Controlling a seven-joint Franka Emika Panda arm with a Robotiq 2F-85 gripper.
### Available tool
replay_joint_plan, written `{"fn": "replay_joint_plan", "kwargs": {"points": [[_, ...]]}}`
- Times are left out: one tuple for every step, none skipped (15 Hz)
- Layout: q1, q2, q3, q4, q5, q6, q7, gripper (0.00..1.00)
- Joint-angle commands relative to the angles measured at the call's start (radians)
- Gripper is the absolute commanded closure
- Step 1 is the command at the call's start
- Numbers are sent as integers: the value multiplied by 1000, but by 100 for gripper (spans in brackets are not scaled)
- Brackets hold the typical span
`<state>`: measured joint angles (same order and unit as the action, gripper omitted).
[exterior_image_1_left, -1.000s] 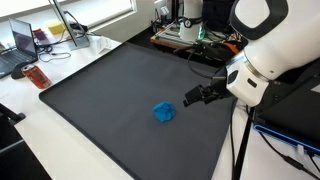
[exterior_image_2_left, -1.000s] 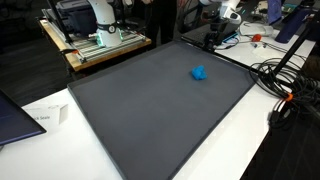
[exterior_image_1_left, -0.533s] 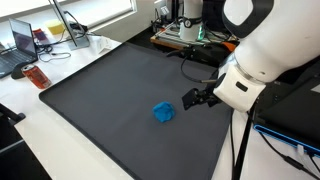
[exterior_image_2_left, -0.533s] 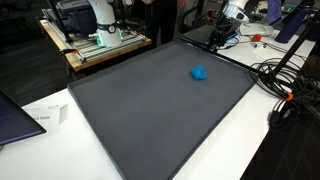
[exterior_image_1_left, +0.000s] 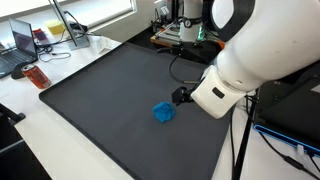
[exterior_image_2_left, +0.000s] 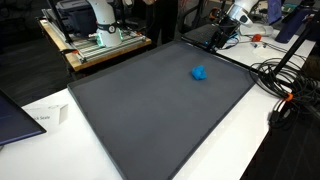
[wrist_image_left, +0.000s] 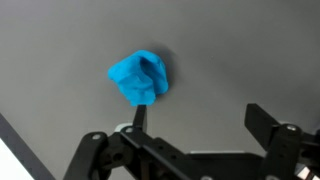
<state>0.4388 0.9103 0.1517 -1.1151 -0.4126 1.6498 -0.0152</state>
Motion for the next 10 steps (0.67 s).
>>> {"fn": "replay_joint_plan", "kwargs": {"points": [[1,97,1,193,46,-123,-20,0],[1,116,1,231,53,-149,-17,0],[0,135,3,269,58,-172,-17,0],[-1,155,4,307,64,-193,-16,0],[0,173,2,343,69,-212,-9,0],[-2,190,2,373,74,-225,-6,0],[-6,205,3,401,77,-228,-1,0],[-11,221,4,428,82,-228,4,0],[-1,223,-33,430,113,-215,0,0],[-9,236,-33,452,130,-219,-6,0]]}}
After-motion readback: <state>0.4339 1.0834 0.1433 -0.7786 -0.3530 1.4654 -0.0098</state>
